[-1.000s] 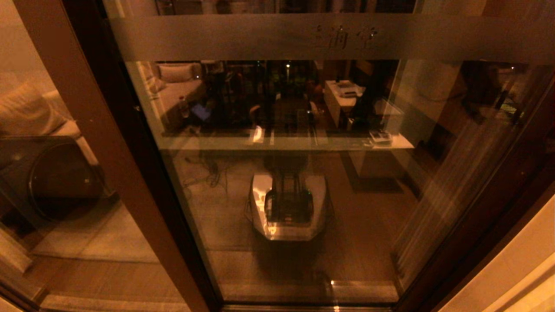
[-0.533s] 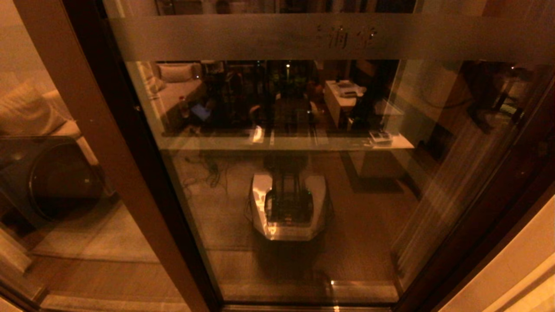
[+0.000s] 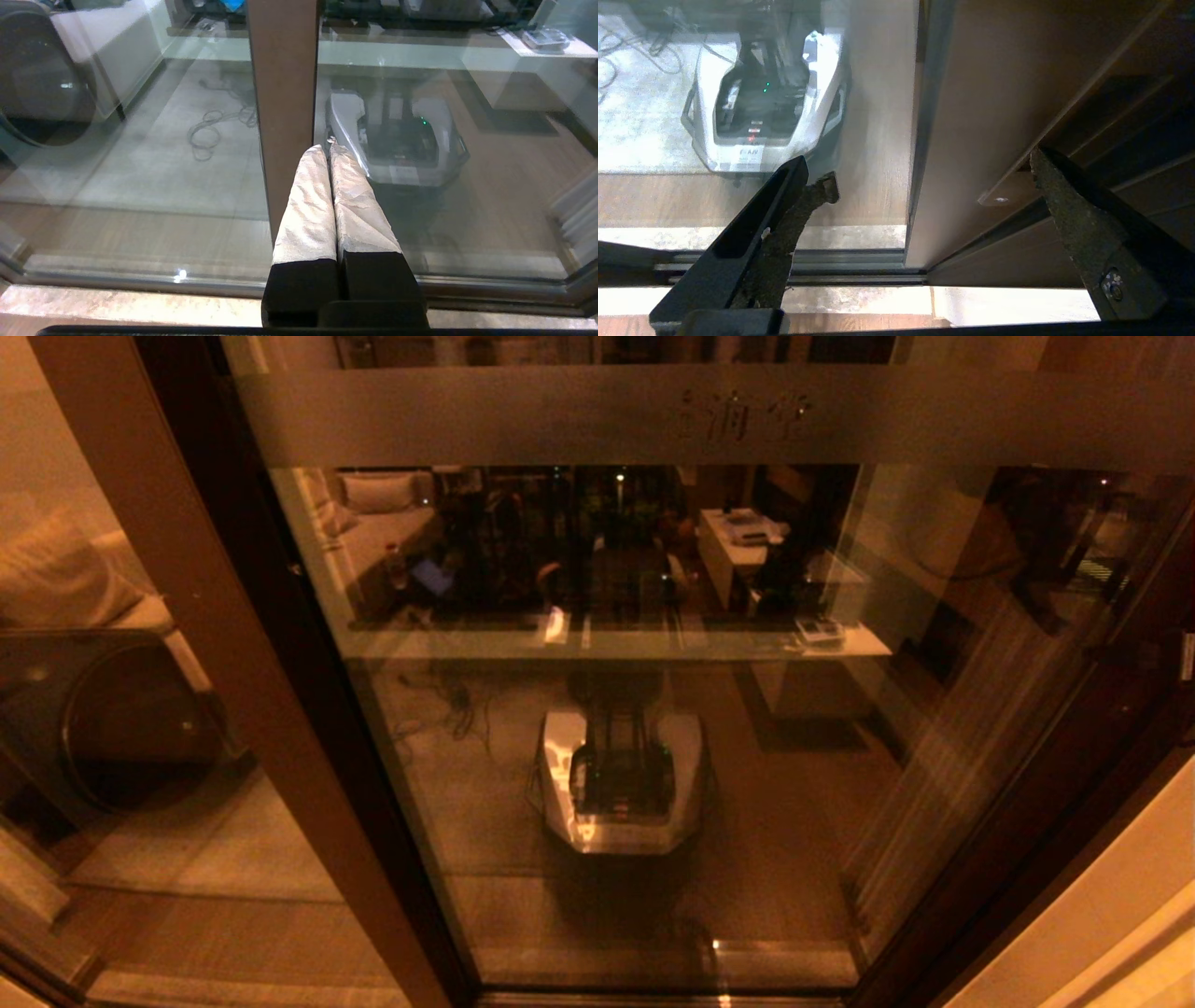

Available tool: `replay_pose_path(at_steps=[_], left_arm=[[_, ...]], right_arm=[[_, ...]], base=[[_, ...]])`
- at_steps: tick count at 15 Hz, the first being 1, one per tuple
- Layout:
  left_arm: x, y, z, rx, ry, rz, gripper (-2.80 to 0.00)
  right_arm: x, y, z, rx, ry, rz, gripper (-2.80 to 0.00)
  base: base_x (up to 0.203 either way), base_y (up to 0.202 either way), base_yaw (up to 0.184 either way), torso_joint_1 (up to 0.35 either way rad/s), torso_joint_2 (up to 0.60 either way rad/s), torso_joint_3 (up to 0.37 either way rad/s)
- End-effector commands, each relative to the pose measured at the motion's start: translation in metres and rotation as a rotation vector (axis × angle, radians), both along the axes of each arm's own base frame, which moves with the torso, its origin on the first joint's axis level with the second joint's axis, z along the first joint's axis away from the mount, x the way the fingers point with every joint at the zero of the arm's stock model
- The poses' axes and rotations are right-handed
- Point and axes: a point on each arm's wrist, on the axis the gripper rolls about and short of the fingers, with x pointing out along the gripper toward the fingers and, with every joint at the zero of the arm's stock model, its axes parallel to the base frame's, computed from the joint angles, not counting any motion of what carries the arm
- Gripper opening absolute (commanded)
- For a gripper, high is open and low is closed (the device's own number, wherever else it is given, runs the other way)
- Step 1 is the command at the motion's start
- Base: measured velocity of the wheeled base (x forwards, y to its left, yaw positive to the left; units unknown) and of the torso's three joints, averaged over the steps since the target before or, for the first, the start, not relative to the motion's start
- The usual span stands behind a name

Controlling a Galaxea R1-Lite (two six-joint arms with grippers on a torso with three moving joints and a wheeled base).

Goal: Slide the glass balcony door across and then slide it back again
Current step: Open the slid door

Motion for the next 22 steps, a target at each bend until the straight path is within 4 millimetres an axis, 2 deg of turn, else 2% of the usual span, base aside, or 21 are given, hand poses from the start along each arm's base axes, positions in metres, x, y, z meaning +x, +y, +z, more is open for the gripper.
replay_pose_path(at_steps=[1, 11, 22], left_arm=[[0.000, 0.000, 0.000, 0.000, 0.001, 0.000, -2.80], [0.000, 0.000, 0.000, 0.000, 0.001, 0.000, -2.80], [0.000, 0.000, 0.000, 0.000, 0.001, 0.000, -2.80]], right_arm=[[0.004, 0.000, -0.002, -0.003, -0.002, 0.007, 0.00], [0.011, -0.003, -0.008, -0.015, -0.007, -0.004, 0.00], [0.007, 0.020, -0.002, -0.012, -0.011, 0.044, 0.00]], base=[[0.000, 0.000, 0.000, 0.000, 0.00, 0.000], [0.000, 0.000, 0.000, 0.000, 0.00, 0.000], [0.000, 0.000, 0.000, 0.000, 0.00, 0.000]])
